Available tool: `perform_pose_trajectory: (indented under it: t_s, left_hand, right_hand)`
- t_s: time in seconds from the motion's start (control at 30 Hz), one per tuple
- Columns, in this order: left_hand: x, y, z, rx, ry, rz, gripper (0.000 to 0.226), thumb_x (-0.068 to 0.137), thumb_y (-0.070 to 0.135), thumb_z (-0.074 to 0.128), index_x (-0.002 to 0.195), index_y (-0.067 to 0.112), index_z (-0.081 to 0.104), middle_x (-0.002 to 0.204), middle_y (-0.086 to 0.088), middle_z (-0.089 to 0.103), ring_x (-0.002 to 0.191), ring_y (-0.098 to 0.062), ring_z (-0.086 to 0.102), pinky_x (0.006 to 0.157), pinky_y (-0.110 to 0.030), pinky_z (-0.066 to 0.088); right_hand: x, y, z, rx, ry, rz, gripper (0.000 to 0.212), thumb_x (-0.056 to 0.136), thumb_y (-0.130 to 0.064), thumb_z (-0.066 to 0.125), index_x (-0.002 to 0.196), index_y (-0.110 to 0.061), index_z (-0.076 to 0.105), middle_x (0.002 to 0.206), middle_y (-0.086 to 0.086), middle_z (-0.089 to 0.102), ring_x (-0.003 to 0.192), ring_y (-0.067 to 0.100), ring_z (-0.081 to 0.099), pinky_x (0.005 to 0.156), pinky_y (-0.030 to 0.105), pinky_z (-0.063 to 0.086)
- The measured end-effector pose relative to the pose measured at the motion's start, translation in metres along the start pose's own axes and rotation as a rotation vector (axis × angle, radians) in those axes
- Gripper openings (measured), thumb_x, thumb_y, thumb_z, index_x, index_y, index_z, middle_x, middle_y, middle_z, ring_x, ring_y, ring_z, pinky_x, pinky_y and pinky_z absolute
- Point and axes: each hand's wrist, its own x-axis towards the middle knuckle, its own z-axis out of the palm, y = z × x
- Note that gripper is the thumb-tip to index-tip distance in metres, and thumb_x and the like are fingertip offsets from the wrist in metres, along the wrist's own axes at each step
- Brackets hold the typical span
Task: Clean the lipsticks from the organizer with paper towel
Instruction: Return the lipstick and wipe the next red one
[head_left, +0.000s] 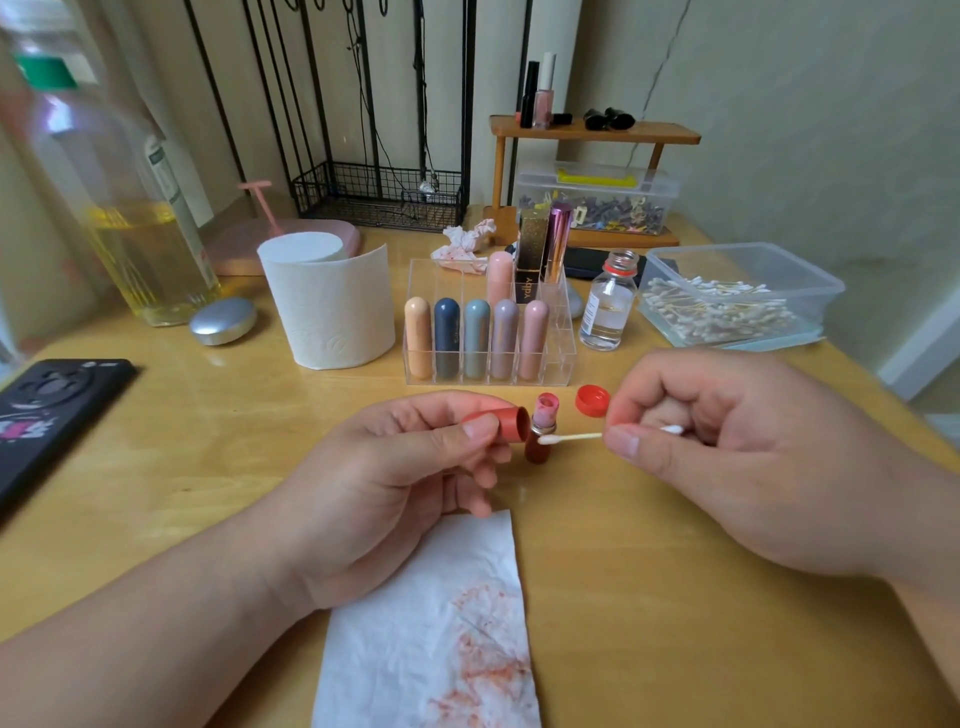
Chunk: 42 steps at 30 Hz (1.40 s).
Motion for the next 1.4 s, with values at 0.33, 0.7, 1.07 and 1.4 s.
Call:
perform_pose_trajectory:
  t_s: [0.33,0.7,1.07,1.4]
  left_hand:
    - [0.000,-0.002,-0.003,-0.022,-0.002,0.038,0.028,0.070,0.007,0.077,0.096,0.004,0.068,0.085,-0.016,0.066,0.074,-0.021,0.062,0.061,-0.028,0.051]
    - [0.000,-0.003,-0.002,-0.038,0.019,0.075,0.023,0.065,0.001,0.078,0.077,0.010,0.061,0.074,-0.014,0.054,0.071,-0.024,0.061,0.059,-0.028,0.052]
    - [0.000,-0.004,-0.003,-0.065,-0.007,0.079,0.022,0.068,0.000,0.077,0.078,0.009,0.059,0.074,-0.012,0.058,0.068,-0.022,0.062,0.059,-0.028,0.052]
    - [0.000,-0.003,-0.001,-0.122,0.107,0.124,0.037,0.070,0.000,0.079,0.102,0.008,0.061,0.087,-0.017,0.067,0.071,-0.021,0.065,0.061,-0.027,0.053]
  right_hand:
    - [0.014,0.023,-0.020,-0.010,0.294,0.026,0.011,0.088,-0.018,0.073,0.080,-0.026,0.069,0.075,-0.009,0.067,0.072,0.007,0.057,0.068,0.014,0.044]
    - [0.037,0.073,-0.008,-0.279,0.286,0.344,0.015,0.085,-0.023,0.075,0.071,-0.022,0.070,0.051,-0.011,0.047,0.046,0.002,0.042,0.047,0.016,0.034]
    - [0.034,0.072,-0.006,-0.310,0.209,0.404,0.016,0.080,-0.031,0.080,0.070,-0.023,0.071,0.048,-0.018,0.054,0.046,-0.002,0.048,0.044,0.012,0.035]
    - [0.018,0.021,0.001,-0.252,0.202,0.370,0.021,0.076,-0.043,0.080,0.075,-0.023,0.071,0.054,-0.012,0.061,0.045,0.000,0.048,0.047,0.017,0.039]
